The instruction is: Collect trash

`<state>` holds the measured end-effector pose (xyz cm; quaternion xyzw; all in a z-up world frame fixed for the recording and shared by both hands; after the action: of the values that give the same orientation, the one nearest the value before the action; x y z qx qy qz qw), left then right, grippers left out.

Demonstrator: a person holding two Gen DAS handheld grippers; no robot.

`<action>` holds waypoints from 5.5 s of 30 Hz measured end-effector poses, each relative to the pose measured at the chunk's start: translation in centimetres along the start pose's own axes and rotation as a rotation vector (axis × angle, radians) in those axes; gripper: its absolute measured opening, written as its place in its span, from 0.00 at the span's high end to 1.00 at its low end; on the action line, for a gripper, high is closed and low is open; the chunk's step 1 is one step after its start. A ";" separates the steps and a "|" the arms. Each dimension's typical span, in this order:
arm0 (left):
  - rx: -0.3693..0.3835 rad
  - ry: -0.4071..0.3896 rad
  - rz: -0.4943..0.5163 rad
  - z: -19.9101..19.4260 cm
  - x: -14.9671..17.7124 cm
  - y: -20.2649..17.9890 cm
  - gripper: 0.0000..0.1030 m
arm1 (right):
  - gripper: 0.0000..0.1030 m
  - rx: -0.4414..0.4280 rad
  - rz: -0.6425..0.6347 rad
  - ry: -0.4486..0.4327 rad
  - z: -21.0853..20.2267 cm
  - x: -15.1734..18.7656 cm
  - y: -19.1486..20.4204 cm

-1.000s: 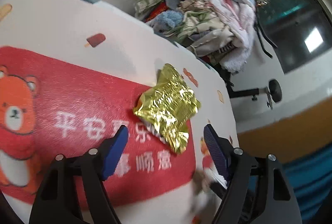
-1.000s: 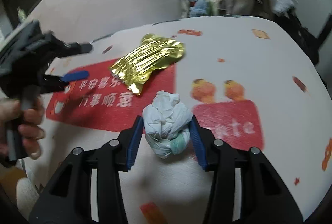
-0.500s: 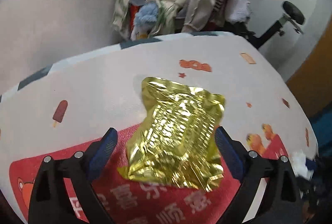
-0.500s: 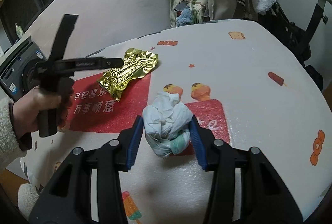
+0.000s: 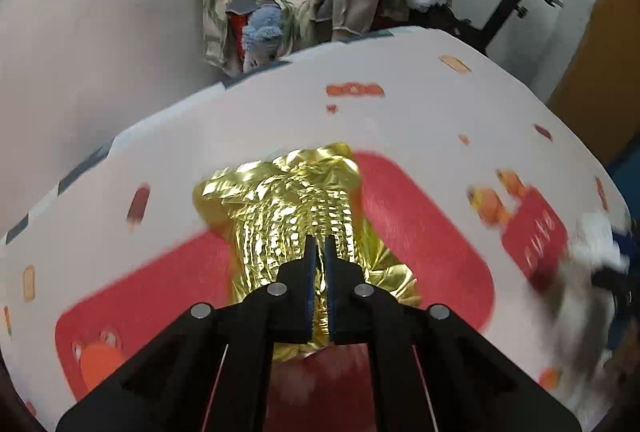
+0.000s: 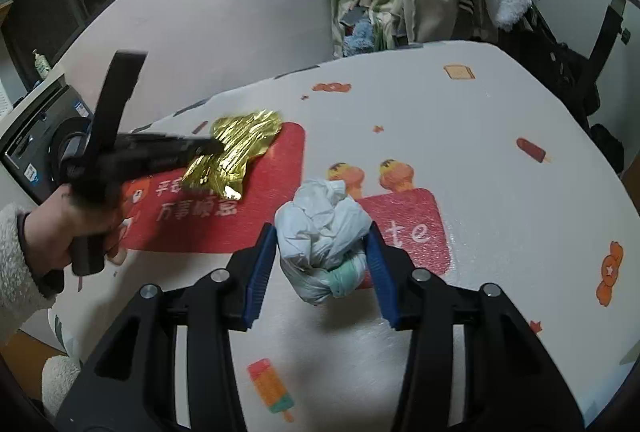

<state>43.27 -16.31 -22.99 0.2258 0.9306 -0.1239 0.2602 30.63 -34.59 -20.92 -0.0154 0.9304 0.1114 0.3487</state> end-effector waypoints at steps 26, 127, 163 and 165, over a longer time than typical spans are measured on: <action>0.096 0.014 -0.087 -14.6 24.6 -5.5 0.43 | 0.54 -0.145 -0.110 0.004 -8.1 7.6 11.5; -0.341 -0.506 -0.200 -37.3 27.0 -7.4 0.06 | 0.06 0.018 -0.343 -0.273 -22.6 9.2 18.2; -0.344 -0.504 -0.180 -37.4 26.6 -7.8 0.06 | 0.06 0.034 -0.339 -0.288 -23.1 9.1 18.4; -0.345 -0.504 -0.179 -37.4 26.5 -7.8 0.06 | 0.06 0.035 -0.341 -0.287 -23.0 9.1 18.4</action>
<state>3.22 -0.57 -5.22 0.0578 0.8602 -0.0385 0.5052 6.89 -21.23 -6.40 -0.1504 0.8569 0.0359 0.4917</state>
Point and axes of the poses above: each gripper's, at about its wrist camera, not at the fingertips, and z roughly the way its jaws point, y to its left, x to its underside, the point moved 5 cm from there along z, roughly the way its jaws point, and after that the axes turned 6 degrees about x, right-handed, at the moved point
